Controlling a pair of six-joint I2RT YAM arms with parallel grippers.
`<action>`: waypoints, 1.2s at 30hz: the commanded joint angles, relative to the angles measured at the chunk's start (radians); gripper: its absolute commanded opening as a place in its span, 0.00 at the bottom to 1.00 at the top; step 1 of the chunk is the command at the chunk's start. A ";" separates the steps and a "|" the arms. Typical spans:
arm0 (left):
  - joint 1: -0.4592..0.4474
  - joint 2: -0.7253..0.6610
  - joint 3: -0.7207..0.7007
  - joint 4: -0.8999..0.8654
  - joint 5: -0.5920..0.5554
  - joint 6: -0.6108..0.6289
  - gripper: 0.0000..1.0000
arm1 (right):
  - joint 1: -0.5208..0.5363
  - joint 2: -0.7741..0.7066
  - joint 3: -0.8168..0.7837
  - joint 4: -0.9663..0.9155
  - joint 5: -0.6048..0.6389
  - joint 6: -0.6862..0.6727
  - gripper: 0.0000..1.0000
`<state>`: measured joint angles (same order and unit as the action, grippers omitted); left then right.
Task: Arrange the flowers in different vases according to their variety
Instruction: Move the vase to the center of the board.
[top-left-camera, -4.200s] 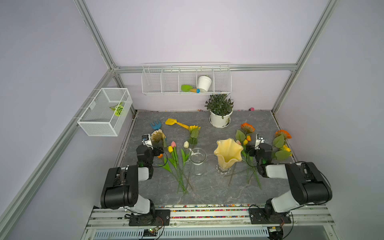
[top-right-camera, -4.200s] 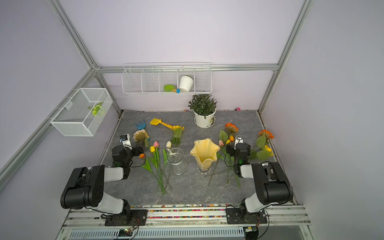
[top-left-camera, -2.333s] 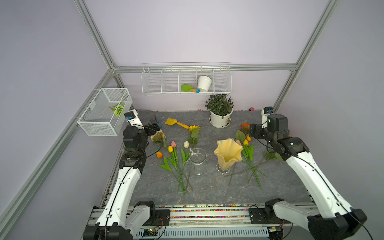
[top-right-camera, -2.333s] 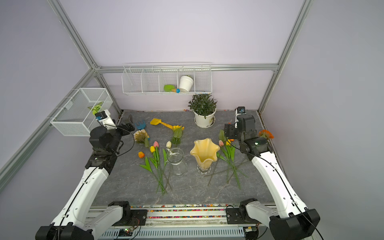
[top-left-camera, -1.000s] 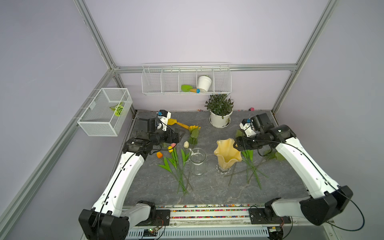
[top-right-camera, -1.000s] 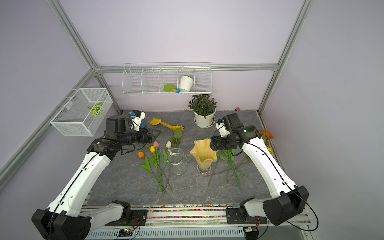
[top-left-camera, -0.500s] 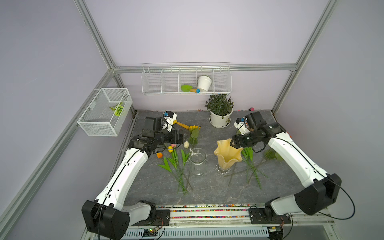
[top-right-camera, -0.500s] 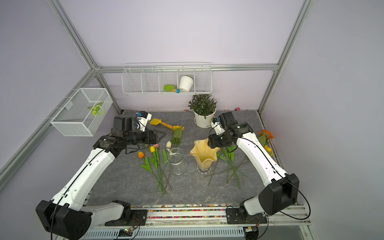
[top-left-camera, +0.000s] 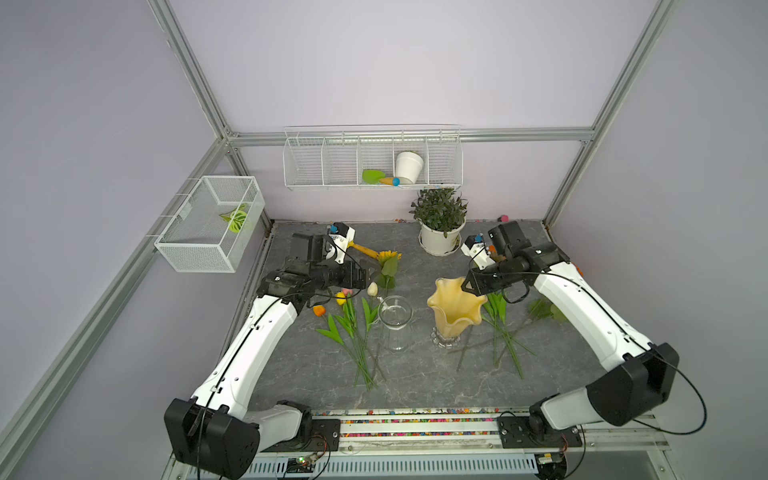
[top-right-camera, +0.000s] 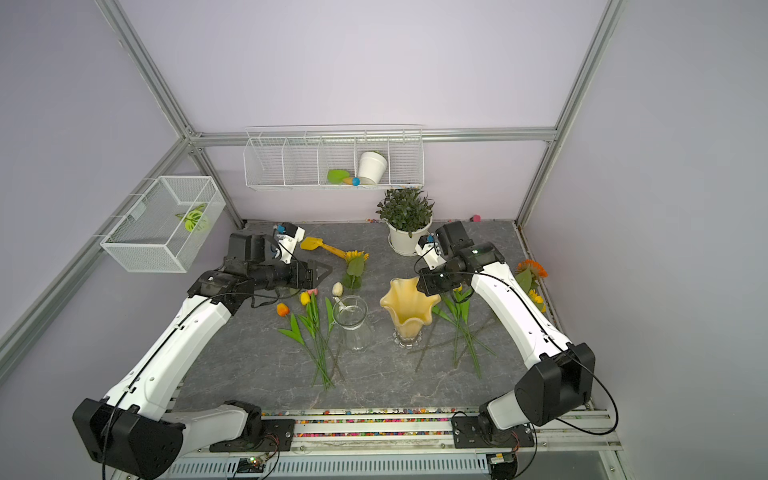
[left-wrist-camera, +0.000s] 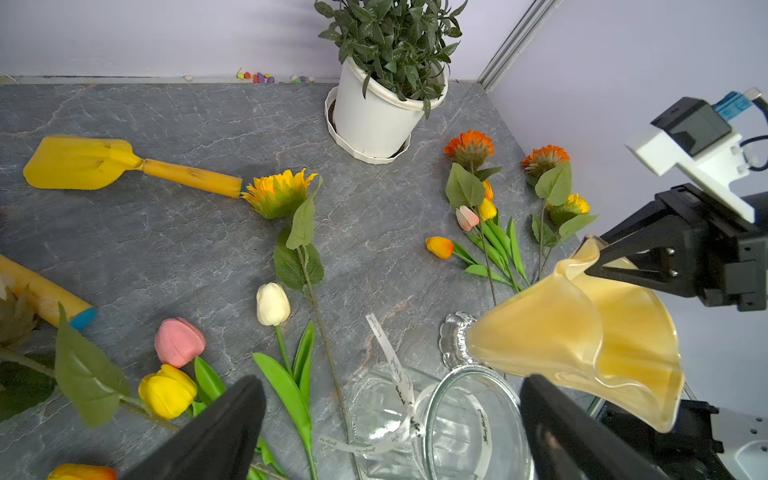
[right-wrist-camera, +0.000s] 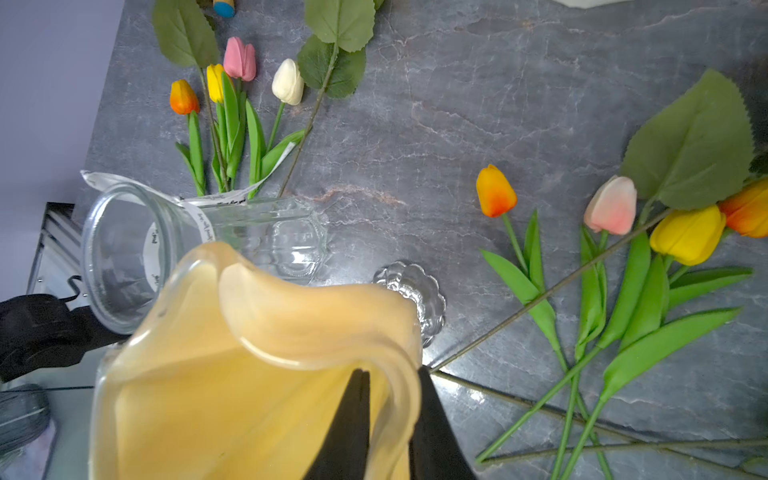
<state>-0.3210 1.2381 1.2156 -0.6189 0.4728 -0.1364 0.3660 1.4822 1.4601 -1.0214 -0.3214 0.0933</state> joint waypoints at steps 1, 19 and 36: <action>-0.004 0.004 0.028 -0.004 0.019 0.015 1.00 | 0.005 0.025 0.002 0.010 -0.027 -0.015 0.00; -0.004 0.012 0.013 0.001 0.006 0.023 1.00 | -0.003 0.129 0.098 0.122 0.069 0.046 0.00; -0.003 0.020 0.009 0.004 -0.012 0.029 1.00 | -0.102 0.316 0.284 0.118 0.029 0.036 0.00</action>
<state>-0.3210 1.2503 1.2156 -0.6189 0.4686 -0.1242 0.2779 1.7546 1.7329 -0.9829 -0.3180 0.1539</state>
